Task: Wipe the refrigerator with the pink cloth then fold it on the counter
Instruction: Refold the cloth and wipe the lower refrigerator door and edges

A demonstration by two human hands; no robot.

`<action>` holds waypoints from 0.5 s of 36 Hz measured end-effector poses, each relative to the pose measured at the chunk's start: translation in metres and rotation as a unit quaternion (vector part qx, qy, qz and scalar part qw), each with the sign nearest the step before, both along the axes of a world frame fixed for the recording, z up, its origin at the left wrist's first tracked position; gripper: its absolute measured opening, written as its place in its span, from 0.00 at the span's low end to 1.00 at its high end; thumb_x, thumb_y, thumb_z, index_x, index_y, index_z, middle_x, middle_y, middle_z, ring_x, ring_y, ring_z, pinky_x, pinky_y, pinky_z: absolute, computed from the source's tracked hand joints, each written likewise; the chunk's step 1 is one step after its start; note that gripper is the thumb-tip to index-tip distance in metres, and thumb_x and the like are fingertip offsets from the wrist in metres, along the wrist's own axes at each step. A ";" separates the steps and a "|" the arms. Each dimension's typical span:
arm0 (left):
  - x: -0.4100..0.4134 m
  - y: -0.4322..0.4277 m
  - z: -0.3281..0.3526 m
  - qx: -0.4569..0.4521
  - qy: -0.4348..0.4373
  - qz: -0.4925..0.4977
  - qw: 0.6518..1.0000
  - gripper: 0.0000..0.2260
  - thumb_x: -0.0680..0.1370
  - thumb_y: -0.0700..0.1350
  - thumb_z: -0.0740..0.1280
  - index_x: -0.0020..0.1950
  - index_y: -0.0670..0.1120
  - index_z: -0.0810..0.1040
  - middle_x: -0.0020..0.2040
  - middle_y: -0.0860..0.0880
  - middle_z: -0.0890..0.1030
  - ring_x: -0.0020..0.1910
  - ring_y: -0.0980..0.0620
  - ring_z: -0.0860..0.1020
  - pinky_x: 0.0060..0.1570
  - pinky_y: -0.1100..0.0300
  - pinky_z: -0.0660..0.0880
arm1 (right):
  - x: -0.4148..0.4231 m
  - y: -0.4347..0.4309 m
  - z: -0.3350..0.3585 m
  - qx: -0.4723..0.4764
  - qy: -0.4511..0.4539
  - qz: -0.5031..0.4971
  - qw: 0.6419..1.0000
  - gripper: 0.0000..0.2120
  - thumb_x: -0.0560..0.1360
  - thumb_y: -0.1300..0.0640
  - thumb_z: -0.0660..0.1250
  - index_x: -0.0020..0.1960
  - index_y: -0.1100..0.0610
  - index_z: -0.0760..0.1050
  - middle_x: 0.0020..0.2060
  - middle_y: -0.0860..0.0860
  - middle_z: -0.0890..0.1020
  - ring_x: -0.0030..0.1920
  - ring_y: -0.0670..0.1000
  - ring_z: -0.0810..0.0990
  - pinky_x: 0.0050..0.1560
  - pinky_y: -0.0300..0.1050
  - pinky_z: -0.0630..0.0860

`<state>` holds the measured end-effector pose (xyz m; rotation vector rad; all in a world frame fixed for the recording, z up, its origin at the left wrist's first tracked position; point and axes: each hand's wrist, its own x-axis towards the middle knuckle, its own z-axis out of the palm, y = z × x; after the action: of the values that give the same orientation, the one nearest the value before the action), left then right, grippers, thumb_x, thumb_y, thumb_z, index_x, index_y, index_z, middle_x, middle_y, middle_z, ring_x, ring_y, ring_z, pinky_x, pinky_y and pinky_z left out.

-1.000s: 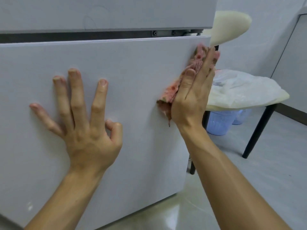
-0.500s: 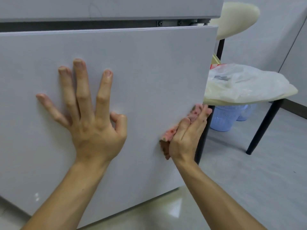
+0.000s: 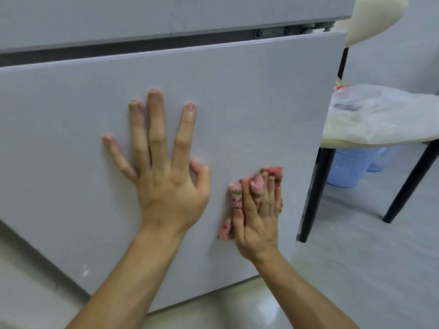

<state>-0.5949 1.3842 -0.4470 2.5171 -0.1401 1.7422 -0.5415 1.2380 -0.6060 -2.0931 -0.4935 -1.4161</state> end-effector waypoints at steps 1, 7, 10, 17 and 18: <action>-0.001 0.001 0.000 0.002 0.002 0.000 1.000 0.37 0.74 0.43 0.69 0.83 0.50 0.65 0.84 0.39 0.58 0.84 0.35 0.55 0.76 0.24 0.47 | 0.001 -0.004 -0.001 -0.011 0.001 0.002 1.000 0.28 0.88 0.47 0.50 0.86 0.46 0.45 0.86 0.50 0.44 0.85 0.57 0.45 0.84 0.60 0.44; -0.005 0.018 -0.001 0.025 0.010 -0.002 1.000 0.36 0.76 0.45 0.69 0.84 0.51 0.62 0.85 0.42 0.56 0.85 0.40 0.53 0.78 0.31 0.46 | 0.007 -0.009 0.065 0.012 -0.018 0.032 0.999 0.27 0.88 0.50 0.49 0.86 0.52 0.51 0.85 0.56 0.48 0.85 0.58 0.46 0.83 0.62 0.45; -0.008 0.025 -0.002 0.028 0.013 0.003 1.000 0.37 0.76 0.46 0.69 0.85 0.49 0.62 0.85 0.42 0.56 0.85 0.40 0.53 0.79 0.33 0.45 | 0.011 -0.003 0.138 0.090 -0.038 0.025 0.995 0.26 0.88 0.52 0.50 0.82 0.63 0.61 0.81 0.68 0.59 0.83 0.66 0.54 0.82 0.69 0.52; -0.015 0.051 -0.002 0.034 0.014 0.025 0.999 0.37 0.77 0.49 0.68 0.85 0.50 0.60 0.86 0.47 0.51 0.85 0.42 0.51 0.79 0.33 0.47 | 0.003 0.034 0.204 0.141 -0.070 0.001 0.988 0.25 0.86 0.55 0.54 0.82 0.61 0.62 0.81 0.65 0.62 0.83 0.65 0.56 0.83 0.66 0.50; -0.016 0.055 -0.002 0.035 0.012 0.028 0.999 0.37 0.77 0.49 0.68 0.85 0.51 0.59 0.86 0.47 0.51 0.86 0.43 0.50 0.79 0.33 0.47 | -0.001 0.043 0.195 0.115 -0.074 0.007 0.991 0.25 0.86 0.54 0.55 0.81 0.59 0.62 0.81 0.64 0.63 0.83 0.64 0.56 0.83 0.64 0.50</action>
<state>-0.6111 1.4388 -0.4491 2.6137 -0.1326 1.7574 -0.5429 1.2811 -0.4108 -1.8085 -0.3804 -1.5498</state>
